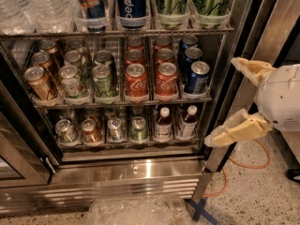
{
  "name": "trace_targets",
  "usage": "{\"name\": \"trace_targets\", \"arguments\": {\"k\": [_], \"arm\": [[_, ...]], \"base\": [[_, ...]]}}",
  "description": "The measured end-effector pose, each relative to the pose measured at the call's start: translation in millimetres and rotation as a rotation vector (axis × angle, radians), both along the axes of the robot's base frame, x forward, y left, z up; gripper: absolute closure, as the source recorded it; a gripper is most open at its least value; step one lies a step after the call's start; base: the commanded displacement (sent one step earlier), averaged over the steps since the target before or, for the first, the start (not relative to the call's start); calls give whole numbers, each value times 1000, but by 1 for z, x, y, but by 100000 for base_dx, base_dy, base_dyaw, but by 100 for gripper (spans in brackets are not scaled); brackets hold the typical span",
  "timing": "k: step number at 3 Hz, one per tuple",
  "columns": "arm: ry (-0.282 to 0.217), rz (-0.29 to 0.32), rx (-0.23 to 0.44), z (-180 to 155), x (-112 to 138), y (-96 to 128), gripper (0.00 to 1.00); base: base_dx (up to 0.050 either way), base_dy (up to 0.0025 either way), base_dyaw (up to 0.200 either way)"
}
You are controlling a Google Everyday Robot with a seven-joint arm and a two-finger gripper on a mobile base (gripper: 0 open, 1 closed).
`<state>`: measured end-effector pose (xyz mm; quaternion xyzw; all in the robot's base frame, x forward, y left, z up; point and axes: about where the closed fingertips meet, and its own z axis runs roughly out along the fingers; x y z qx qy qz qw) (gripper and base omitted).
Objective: Pick coke can from middle shelf of fridge
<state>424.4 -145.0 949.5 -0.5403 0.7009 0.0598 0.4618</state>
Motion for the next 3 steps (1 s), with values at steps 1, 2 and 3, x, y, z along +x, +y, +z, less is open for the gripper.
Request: {"name": "trace_targets", "arguments": {"k": [1, 2, 3], "arm": [[-28, -24, 80, 1, 7, 8, 0], [-92, -93, 197, -25, 21, 15, 0], [-163, -212, 308, -45, 32, 0, 0]], "base": [[0, 0, 0], [0, 0, 0], [0, 0, 0]]}}
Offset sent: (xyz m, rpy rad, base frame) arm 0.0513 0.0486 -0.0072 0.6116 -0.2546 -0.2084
